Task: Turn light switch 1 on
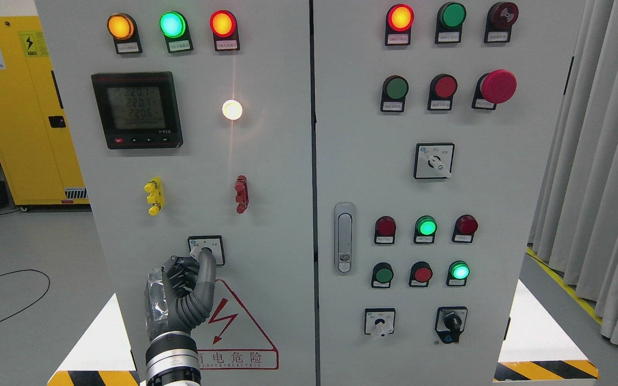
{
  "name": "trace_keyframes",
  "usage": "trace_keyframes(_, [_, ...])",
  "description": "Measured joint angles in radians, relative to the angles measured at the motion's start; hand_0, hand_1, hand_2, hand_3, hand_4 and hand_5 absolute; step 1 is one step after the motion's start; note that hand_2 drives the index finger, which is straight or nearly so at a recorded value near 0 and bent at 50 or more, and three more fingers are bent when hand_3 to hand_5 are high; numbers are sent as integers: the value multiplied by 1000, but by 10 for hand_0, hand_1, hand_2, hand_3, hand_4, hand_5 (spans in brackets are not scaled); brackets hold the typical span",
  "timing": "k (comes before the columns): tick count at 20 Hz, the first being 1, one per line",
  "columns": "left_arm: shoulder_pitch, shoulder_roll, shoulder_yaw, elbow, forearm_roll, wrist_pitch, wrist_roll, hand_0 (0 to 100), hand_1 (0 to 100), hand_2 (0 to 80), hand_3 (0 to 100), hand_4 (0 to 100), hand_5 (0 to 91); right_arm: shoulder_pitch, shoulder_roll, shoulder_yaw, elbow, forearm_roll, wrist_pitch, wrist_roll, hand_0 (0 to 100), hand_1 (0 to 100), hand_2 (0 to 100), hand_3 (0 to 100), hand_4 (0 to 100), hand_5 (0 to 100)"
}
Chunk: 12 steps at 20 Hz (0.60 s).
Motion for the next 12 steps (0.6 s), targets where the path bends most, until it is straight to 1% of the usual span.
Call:
trace_keyframes(2, [0,0,0,0,0,0,1,685,505,597,930,902,817,0,0,0,0,0,0,0,0,500,40,0,0,0])
trace_keyframes(5, [0,0,0,0,0,-2,1,639,504,597,929,902,817,0,0,0,0,0,0,0,0,500,40,0,0,0])
trace_keyframes(12, [0,0,0,1,3,-4,1,471,502,597,926,901,815,0,0,0,0,0,0,0,0,500,40,0,0,0])
